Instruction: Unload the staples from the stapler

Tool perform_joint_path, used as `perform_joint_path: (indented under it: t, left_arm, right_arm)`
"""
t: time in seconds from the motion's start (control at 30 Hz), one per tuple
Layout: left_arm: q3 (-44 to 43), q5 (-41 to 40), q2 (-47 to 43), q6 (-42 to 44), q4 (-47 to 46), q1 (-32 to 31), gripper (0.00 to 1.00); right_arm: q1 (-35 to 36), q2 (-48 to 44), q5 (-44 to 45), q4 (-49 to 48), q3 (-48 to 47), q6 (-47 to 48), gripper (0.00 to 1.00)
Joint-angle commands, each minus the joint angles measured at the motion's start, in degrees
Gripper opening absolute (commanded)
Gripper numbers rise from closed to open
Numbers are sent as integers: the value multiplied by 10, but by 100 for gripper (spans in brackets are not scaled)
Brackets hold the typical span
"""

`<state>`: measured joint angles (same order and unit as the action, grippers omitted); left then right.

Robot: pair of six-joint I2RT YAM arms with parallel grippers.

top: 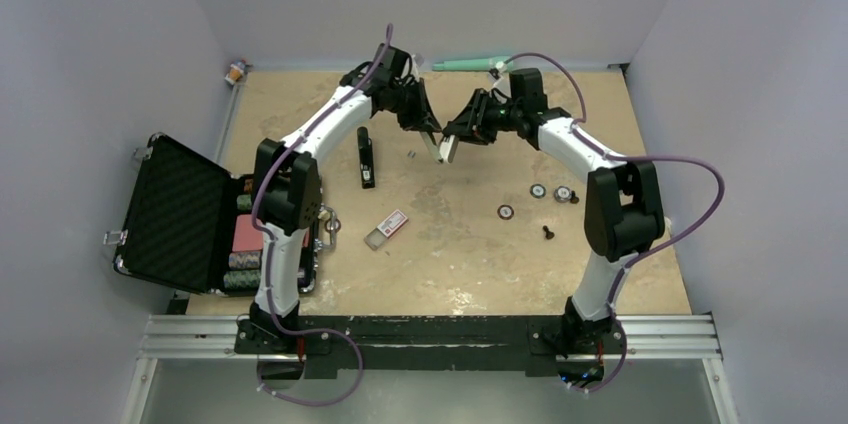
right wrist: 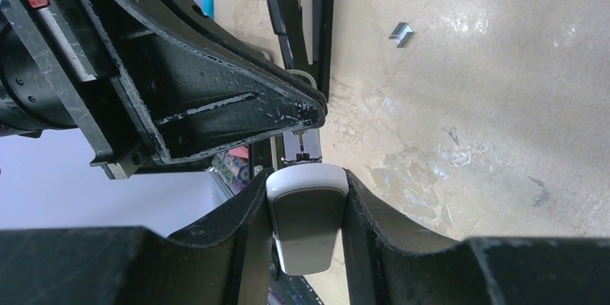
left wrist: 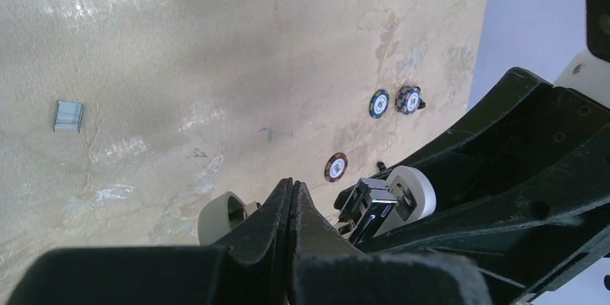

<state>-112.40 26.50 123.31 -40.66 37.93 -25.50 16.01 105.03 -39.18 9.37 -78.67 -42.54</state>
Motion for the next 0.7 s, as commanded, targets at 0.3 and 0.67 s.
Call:
perform_joint_path:
  t: [0.3, 0.67]
  left_arm:
    - [52, -14, -3, 23, 6, 4, 0]
    - [80, -5, 5, 34, 1, 4, 0]
  right_arm:
    - [-5, 15, -2, -19, -5, -14, 0]
    - [-5, 63, -5, -32, -7, -15, 0]
